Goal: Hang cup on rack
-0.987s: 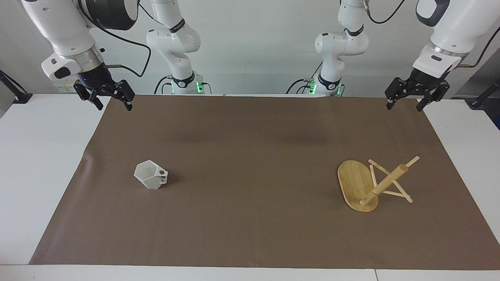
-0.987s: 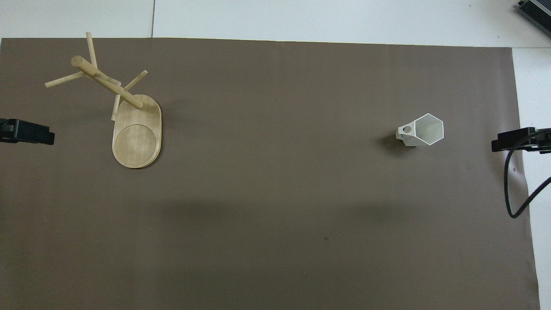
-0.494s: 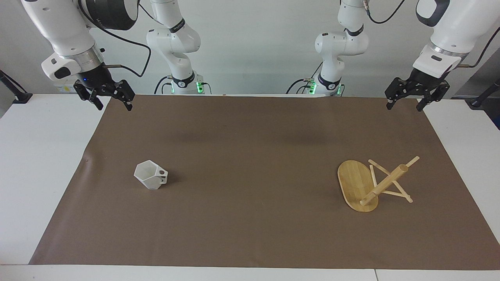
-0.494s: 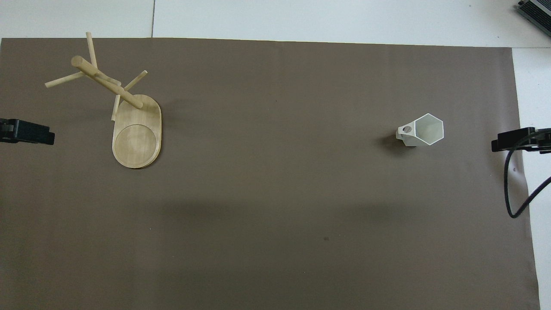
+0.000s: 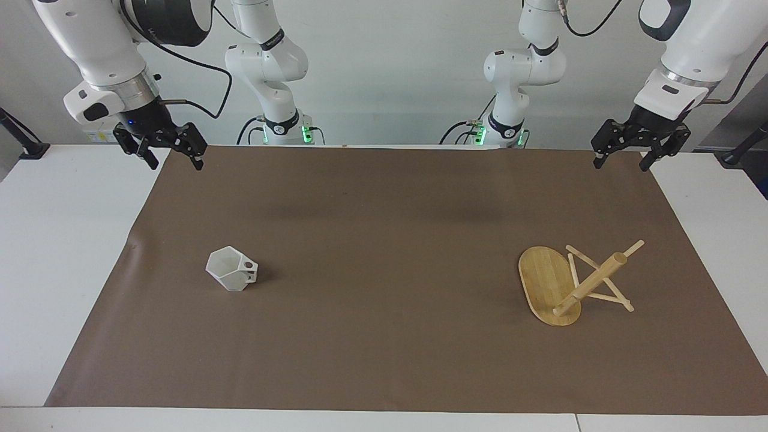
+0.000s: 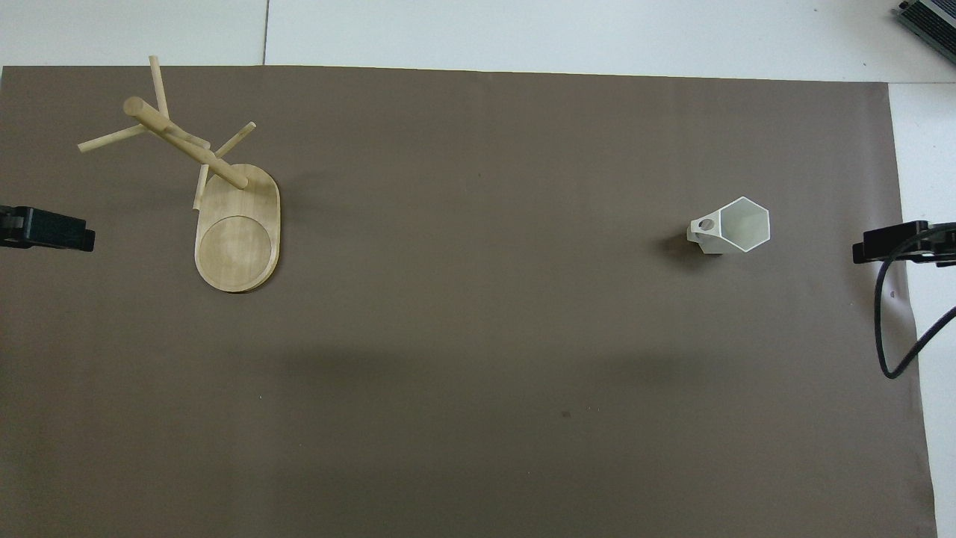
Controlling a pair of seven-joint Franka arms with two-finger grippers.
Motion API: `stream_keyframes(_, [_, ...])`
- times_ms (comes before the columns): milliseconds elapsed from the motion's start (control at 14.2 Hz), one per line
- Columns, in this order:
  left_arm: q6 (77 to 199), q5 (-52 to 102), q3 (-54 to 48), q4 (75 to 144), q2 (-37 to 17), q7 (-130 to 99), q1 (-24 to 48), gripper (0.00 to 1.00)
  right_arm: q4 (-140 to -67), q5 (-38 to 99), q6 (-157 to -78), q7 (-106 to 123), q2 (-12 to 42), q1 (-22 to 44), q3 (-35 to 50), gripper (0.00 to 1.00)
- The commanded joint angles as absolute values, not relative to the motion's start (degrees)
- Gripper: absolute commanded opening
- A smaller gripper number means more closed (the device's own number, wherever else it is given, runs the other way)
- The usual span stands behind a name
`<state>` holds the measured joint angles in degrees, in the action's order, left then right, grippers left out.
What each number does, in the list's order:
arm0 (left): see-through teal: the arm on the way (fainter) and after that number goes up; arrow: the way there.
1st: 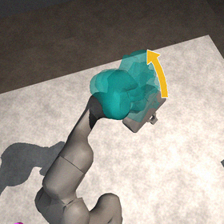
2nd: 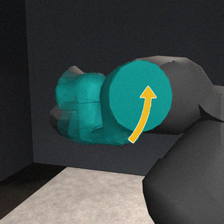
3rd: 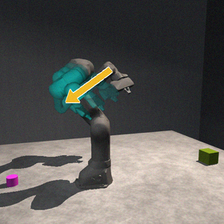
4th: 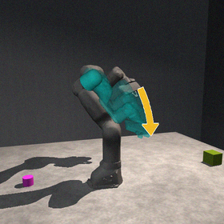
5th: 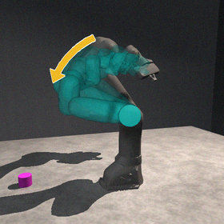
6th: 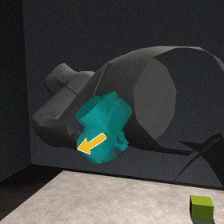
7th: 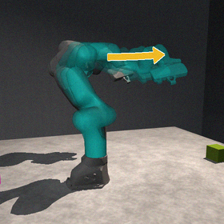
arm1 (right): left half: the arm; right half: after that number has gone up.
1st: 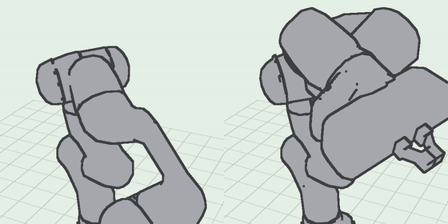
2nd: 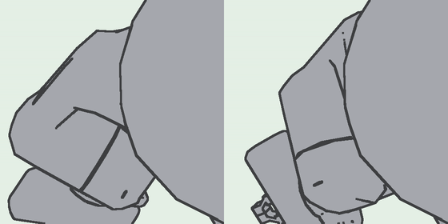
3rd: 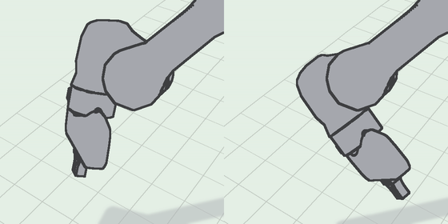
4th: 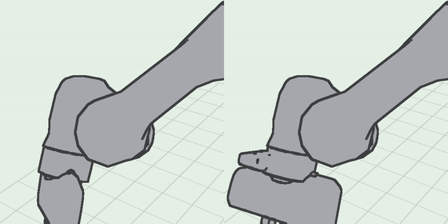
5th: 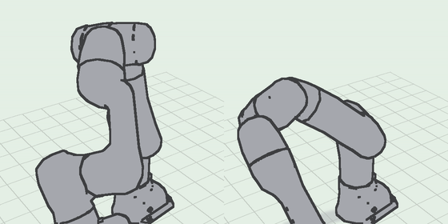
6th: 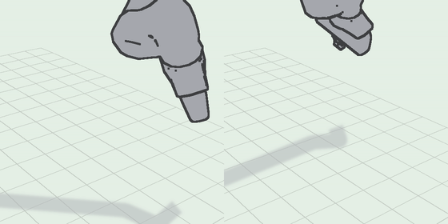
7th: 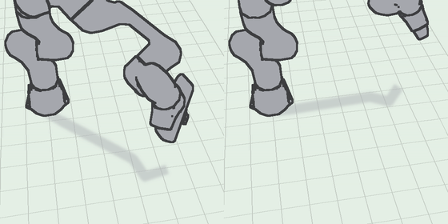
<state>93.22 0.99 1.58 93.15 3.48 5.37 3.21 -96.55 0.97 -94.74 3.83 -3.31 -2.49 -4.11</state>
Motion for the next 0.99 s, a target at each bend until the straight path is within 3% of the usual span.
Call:
stream_keyframes(0, [92.81, 1.76, 1.58, 93.96, 4.39, 5.98, 2.81, 1.0, -98.17, 0.0, -95.97, 4.92, -4.48, -2.81, -3.6, 1.0])
stream_keyframes(494, [92.81, 1.76, 1.58, 94.04, 4.39, 5.98, 2.81, 1.0, -102.21, 0.0, -103.96, 4.57, -5.36, -2.81, -3.69, 1.0])
stream_keyframes(917, [92.81, 1.76, 1.58, 93.96, 4.39, 5.98, 2.81, 1.0, -104.68, 0.0, -112.67, 4.75, -2.29, -2.9, -3.69, 1.0])
